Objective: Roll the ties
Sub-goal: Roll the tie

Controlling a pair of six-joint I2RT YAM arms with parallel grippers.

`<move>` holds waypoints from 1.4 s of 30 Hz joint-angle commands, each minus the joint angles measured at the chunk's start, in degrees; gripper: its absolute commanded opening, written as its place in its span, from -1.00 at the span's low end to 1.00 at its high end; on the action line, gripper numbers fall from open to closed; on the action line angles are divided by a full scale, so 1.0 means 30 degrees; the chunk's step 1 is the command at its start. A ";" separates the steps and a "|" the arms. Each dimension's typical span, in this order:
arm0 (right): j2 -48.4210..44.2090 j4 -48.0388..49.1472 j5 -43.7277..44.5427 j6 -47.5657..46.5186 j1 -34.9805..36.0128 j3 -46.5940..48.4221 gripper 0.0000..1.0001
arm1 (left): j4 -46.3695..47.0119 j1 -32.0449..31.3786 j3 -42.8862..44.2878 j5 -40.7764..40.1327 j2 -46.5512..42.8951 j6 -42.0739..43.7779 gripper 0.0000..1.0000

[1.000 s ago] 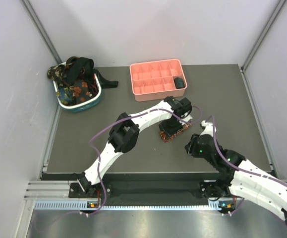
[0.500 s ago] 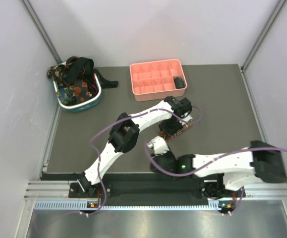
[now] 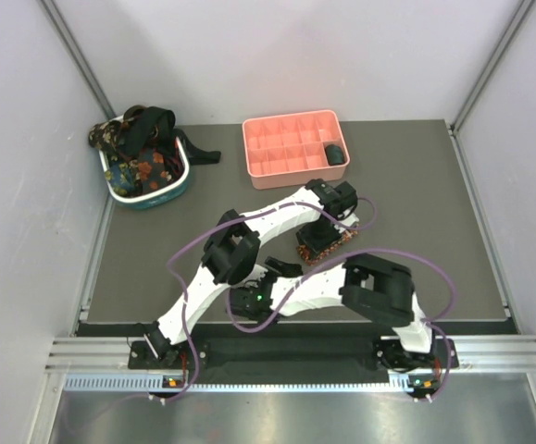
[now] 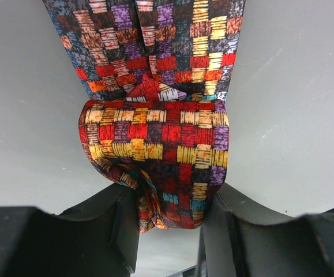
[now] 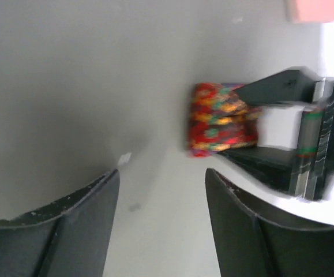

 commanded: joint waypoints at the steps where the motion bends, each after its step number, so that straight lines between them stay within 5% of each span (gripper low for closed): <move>1: 0.1236 -0.1545 0.2144 -0.2904 -0.0864 0.1659 0.28 | -0.2897 -0.0141 -0.1225 -0.0484 0.1256 0.0002 -0.33; 17: 0.4666 -0.2306 0.1328 -0.4810 -0.3153 0.3769 0.25 | -0.2927 -0.0170 -0.1284 -0.0483 0.1431 -0.0116 -0.32; 23: 0.6337 -0.5413 0.0068 -0.2936 -0.3592 0.5060 0.23 | -0.2927 -0.0170 -0.1284 -0.0483 0.1460 -0.0145 -0.32; 28: 0.6337 -0.5735 -0.1047 -0.2028 -0.3944 0.4708 -0.22 | -0.2927 -0.0170 -0.1313 -0.0396 0.1461 -0.0087 -0.32; 34: 0.6279 -0.5472 -0.0462 -0.1266 -0.3915 0.4415 -0.52 | -0.2927 -0.0170 -0.1225 -0.0425 0.1519 -0.0086 -0.30; 42: 0.5723 -0.4390 -0.0050 -0.1206 -0.3622 0.3858 -0.60 | -0.2634 -0.0199 -0.0055 -0.1064 0.1636 -0.0057 0.21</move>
